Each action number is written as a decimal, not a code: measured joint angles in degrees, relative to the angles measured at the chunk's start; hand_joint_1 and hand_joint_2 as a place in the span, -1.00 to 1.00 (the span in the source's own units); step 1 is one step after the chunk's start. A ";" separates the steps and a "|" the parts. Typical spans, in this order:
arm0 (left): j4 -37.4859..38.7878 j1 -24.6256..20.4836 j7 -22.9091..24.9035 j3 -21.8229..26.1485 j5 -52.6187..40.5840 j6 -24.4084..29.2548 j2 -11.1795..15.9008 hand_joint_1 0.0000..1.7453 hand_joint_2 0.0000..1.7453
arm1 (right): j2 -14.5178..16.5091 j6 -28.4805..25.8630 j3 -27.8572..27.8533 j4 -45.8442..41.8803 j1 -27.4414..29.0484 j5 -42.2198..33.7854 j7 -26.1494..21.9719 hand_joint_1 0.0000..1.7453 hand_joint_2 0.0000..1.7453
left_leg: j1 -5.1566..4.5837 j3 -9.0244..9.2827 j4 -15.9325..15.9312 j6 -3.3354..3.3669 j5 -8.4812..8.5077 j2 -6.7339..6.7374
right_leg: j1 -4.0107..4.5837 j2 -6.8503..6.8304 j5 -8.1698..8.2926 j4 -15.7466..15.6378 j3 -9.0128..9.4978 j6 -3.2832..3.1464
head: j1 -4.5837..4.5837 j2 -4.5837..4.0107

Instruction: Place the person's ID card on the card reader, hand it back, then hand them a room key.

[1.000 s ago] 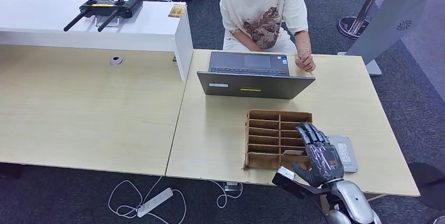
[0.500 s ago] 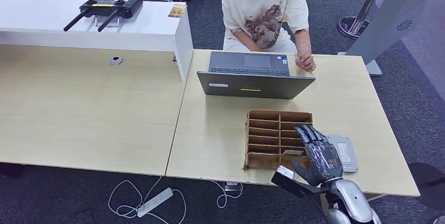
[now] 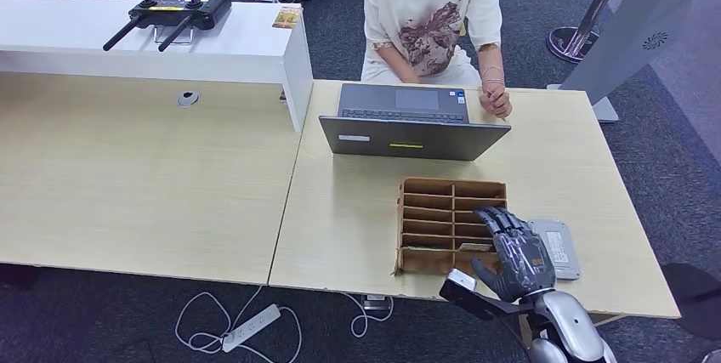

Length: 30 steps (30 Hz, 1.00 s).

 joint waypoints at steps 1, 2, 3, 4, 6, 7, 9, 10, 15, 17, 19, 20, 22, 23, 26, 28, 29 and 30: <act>0.00 0.00 0.00 0.00 0.00 0.00 0.00 -1.00 1.00 | 0.00 0.00 0.00 0.00 0.00 0.00 0.00 -0.38 1.00 | 0.00 0.00 0.00 0.00 0.00 0.00 | 0.00 0.00 0.00 0.00 0.00 0.00 | 0.00 0.00; 0.00 0.00 0.00 0.00 0.00 -0.01 0.00 -1.00 1.00 | 0.00 0.00 0.00 0.00 0.00 0.00 0.00 -0.37 1.00 | 0.00 0.00 0.00 0.00 0.00 0.00 | 0.00 0.00 0.00 0.00 0.00 0.00 | 0.00 0.00; 0.00 0.00 0.00 -0.01 0.00 -0.01 0.00 -1.00 1.00 | 0.00 0.00 0.00 0.00 0.00 0.00 0.00 -0.36 1.00 | 0.00 0.00 0.00 0.00 0.00 0.00 | 0.00 0.00 0.00 0.00 0.00 0.00 | 0.00 0.00; 0.00 0.00 0.00 -0.01 0.00 -0.01 0.00 -1.00 1.00 | 0.00 0.00 0.00 0.00 0.00 0.00 0.01 -0.35 1.00 | 0.00 0.00 0.00 0.00 0.00 0.00 | 0.00 0.00 0.00 0.00 0.00 0.00 | 0.00 0.00; 0.00 0.00 -0.01 -0.01 -0.03 0.00 0.00 -1.00 1.00 | 0.00 0.00 0.00 0.00 0.00 -0.02 0.07 -0.34 1.00 | 0.00 0.00 0.00 0.00 0.00 0.00 | 0.00 0.00 0.00 0.00 0.00 0.00 | 0.00 0.00; 0.00 0.00 -0.01 -0.01 -0.06 0.00 0.00 -1.00 1.00 | 0.00 0.00 0.00 0.00 0.00 -0.03 0.11 -0.33 1.00 | 0.00 0.00 0.00 0.00 0.00 0.00 | 0.00 0.00 0.00 0.00 0.00 0.00 | 0.00 0.00; 0.00 0.00 -0.03 -0.01 -0.15 -0.01 0.00 -1.00 1.00 | 0.00 0.00 0.00 -0.01 0.01 -0.04 0.20 -0.29 1.00 | 0.00 0.00 0.00 0.00 0.00 0.00 | 0.00 0.00 0.00 0.00 0.00 0.00 | 0.00 0.00; 0.00 0.00 -0.03 -0.01 -0.19 -0.02 0.00 -1.00 1.00 | 0.00 0.00 0.00 -0.01 0.02 -0.04 0.25 -0.28 1.00 | 0.00 0.00 0.00 0.00 0.00 0.00 | 0.00 0.00 0.00 0.00 0.00 0.00 | 0.00 0.00; 0.00 0.00 -0.04 -0.02 -0.32 -0.02 0.00 -1.00 1.00 | 0.00 0.03 0.00 -0.08 0.15 -0.04 0.51 -0.18 1.00 | 0.00 0.00 0.00 0.00 0.00 0.00 | 0.00 0.00 0.00 0.00 0.00 0.00 | 0.00 0.00; 0.00 0.00 -0.04 -0.02 -0.39 -0.02 0.00 -1.00 1.00 | 0.00 0.04 0.00 -0.20 0.22 -0.03 0.63 -0.17 1.00 | 0.00 0.00 0.00 0.00 0.00 0.00 | 0.00 0.00 0.00 0.00 0.00 0.00 | 0.00 0.00; 0.00 0.00 -0.03 -0.02 -0.48 -0.03 0.01 -1.00 1.00 | 0.00 0.04 0.00 -0.32 0.27 -0.02 0.68 -0.17 1.00 | 0.00 0.00 0.00 0.00 0.00 0.00 | 0.00 0.00 0.00 0.00 0.00 0.00 | 0.00 0.00; 0.00 0.00 -0.02 -0.02 -0.51 -0.04 0.01 -1.00 1.00 | 0.00 0.04 0.00 -0.35 0.29 -0.02 0.70 -0.16 1.00 | 0.00 0.00 0.00 0.00 0.00 0.00 | 0.00 0.00 0.00 0.00 0.00 0.00 | 0.00 0.00; 0.00 0.00 0.01 -0.02 -0.57 -0.07 0.02 -1.00 1.00 | 0.00 0.04 0.00 -0.40 0.32 -0.02 0.70 -0.12 1.00 | 0.00 0.00 0.00 0.00 0.00 0.00 | 0.00 0.00 0.00 0.00 0.00 0.00 | 0.00 0.00; 0.00 0.00 0.02 -0.02 -0.59 -0.09 0.02 -1.00 1.00 | 0.00 0.04 0.00 -0.43 0.33 -0.02 0.69 -0.11 1.00 | 0.00 0.00 0.00 0.00 0.00 0.00 | 0.00 0.00 0.00 0.00 0.00 0.00 | 0.00 0.00; 0.00 0.00 0.13 -0.02 -0.61 -0.11 0.02 -1.00 1.00 | 0.00 0.04 0.00 -0.46 0.33 -0.02 0.69 -0.07 1.00 | 0.00 0.00 0.00 0.00 0.00 0.00 | 0.00 0.00 0.00 0.00 0.00 0.00 | 0.00 0.00; 0.00 0.00 0.18 -0.02 -0.61 -0.11 0.02 -1.00 1.00 | 0.00 0.04 0.00 -0.46 0.33 -0.02 0.69 -0.03 1.00 | 0.00 0.00 0.00 0.00 0.00 0.00 | 0.00 0.00 0.00 0.00 0.00 0.00 | 0.00 0.00; 0.00 0.00 0.19 -0.02 -0.61 -0.11 0.02 -1.00 1.00 | 0.00 0.05 0.00 -0.46 0.33 -0.02 0.69 0.01 1.00 | 0.00 0.00 0.00 0.00 0.00 0.00 | 0.00 0.00 0.00 0.00 0.00 0.00 | 0.00 0.00; 0.00 0.00 0.19 -0.02 -0.61 -0.11 0.02 -1.00 1.00 | 0.00 0.05 0.00 -0.46 0.32 -0.02 0.69 0.04 1.00 | 0.00 0.00 0.00 0.00 0.00 0.00 | 0.00 0.00 0.00 0.00 0.00 0.00 | 0.00 0.00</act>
